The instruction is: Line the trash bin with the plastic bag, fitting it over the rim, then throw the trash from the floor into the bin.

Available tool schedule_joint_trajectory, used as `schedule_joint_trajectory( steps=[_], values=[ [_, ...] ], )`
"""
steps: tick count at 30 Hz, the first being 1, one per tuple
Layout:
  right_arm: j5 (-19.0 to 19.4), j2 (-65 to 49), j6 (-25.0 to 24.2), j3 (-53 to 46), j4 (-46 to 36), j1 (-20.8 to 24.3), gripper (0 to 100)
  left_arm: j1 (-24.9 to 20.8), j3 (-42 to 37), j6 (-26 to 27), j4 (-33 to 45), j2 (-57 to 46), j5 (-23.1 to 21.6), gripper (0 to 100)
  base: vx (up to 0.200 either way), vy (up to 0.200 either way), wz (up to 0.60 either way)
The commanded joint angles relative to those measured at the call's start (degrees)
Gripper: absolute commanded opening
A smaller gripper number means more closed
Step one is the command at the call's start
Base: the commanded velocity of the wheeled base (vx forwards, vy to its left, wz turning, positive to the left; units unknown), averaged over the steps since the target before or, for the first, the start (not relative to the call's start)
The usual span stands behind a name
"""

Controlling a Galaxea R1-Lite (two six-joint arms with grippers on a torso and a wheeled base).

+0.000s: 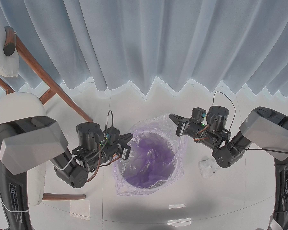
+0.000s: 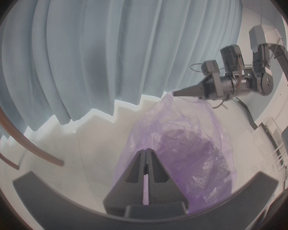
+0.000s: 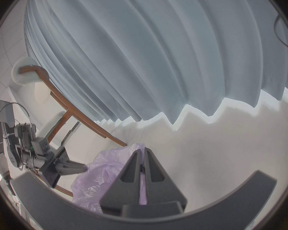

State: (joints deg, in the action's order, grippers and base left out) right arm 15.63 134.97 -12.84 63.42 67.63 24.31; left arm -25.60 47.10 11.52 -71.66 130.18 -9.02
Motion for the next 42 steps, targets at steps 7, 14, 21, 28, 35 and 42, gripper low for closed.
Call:
schedule_joint_trajectory(
  steps=[7,14,21,28,35,42],
  values=[
    [0.1,0.6,-0.7,-1.5,0.5,-0.8,0,7.8,1.6,-1.3,0.0,-0.2,-0.4,0,0.000,0.000,0.00],
    [0.5,5.6,-1.1,3.3,-0.3,-2.3,0,5.1,4.8,-12.7,0.1,4.6,2.5,0,0.000,0.000,0.00],
    [2.7,7.5,-5.8,6.8,-3.4,-3.6,0,5.6,9.1,-13.5,-0.2,9.8,5.4,0,0.000,0.000,0.00],
    [2.7,9.9,-7.0,9.3,-4.4,-3.6,0,6.7,9.3,-13.5,-0.5,12.3,6.3,0,0.000,0.000,0.00],
    [2.7,11.5,-7.0,9.4,-4.4,-3.3,0,8.7,12.1,-13.6,-0.2,14.6,8.6,0,0.000,0.000,0.00],
    [2.6,11.5,-7.0,9.0,-4.0,-3.0,0,8.6,12.5,-15.3,-0.6,11.7,8.8,0,0.000,0.000,0.00]
  ],
)
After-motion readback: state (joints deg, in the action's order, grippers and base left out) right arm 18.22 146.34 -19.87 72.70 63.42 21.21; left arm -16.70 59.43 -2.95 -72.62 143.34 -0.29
